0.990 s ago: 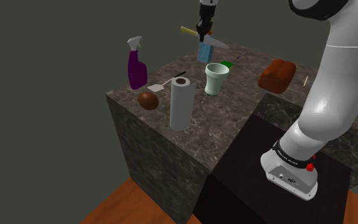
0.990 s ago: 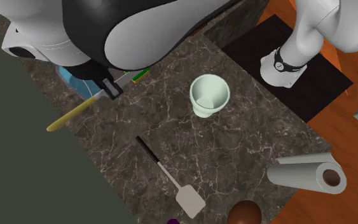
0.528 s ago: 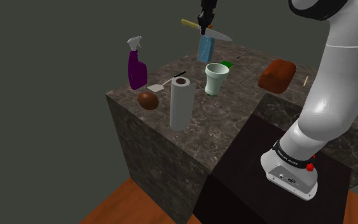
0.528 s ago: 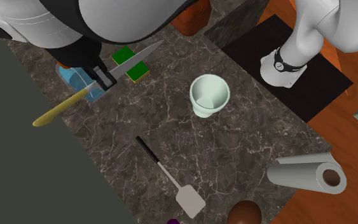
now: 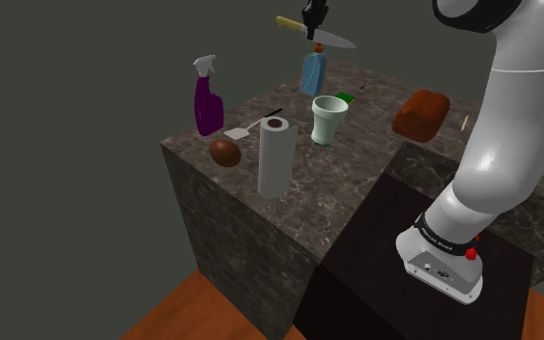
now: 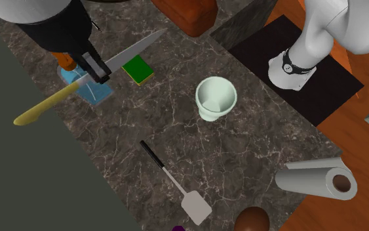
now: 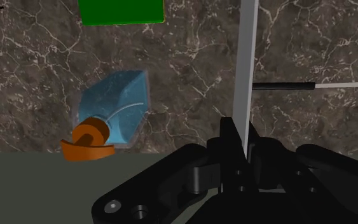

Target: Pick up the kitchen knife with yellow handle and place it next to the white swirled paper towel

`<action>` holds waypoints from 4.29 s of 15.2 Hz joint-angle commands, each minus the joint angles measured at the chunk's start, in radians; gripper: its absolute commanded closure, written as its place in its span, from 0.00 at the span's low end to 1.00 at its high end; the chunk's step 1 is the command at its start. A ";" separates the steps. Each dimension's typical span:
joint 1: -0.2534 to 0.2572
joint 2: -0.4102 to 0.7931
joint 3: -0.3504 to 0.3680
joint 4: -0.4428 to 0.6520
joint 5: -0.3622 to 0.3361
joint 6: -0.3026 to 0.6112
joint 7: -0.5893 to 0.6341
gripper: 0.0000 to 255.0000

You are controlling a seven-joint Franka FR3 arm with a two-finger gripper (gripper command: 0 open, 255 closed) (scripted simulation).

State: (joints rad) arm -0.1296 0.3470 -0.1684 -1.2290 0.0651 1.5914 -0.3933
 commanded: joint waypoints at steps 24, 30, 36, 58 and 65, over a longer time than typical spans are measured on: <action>0.256 -0.363 0.166 -0.402 -0.066 0.045 0.412 1.00; 0.309 -0.400 0.222 -0.458 -0.065 0.064 0.520 1.00; 0.308 -0.410 0.222 -0.552 -0.064 0.147 0.520 1.00; 0.309 -0.381 0.223 -0.816 -0.066 0.440 0.522 1.00; 0.309 -0.350 0.223 -0.877 -0.068 0.532 0.524 1.00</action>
State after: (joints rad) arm 0.1784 -0.0077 0.0534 -2.0948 -0.0025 2.1076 0.1279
